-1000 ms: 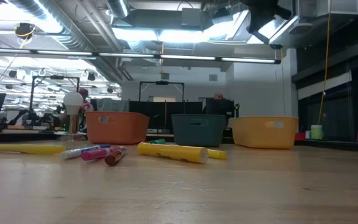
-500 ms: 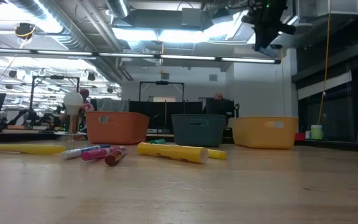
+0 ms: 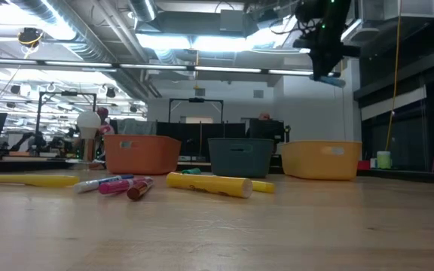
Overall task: Pick & Place Markers
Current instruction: Put the blue highlighter pen into the yellow bin
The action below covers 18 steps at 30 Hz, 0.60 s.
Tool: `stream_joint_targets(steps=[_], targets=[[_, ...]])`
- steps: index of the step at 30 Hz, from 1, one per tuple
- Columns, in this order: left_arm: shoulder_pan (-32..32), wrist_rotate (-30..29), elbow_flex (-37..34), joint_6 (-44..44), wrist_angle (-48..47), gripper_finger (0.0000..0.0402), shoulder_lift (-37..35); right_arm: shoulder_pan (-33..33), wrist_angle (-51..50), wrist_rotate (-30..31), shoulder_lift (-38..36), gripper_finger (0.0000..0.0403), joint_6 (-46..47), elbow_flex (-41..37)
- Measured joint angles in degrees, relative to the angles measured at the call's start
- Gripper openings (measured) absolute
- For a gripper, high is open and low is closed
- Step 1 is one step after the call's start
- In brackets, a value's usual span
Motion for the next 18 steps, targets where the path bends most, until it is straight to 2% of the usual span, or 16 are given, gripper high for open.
stream_joint_targets(steps=[18], targets=[[0.00,0.02,0.00,0.00,0.00,0.0009,-0.02,0.04,6.47,-5.34,0.00,0.0065,0.42,-13.30]])
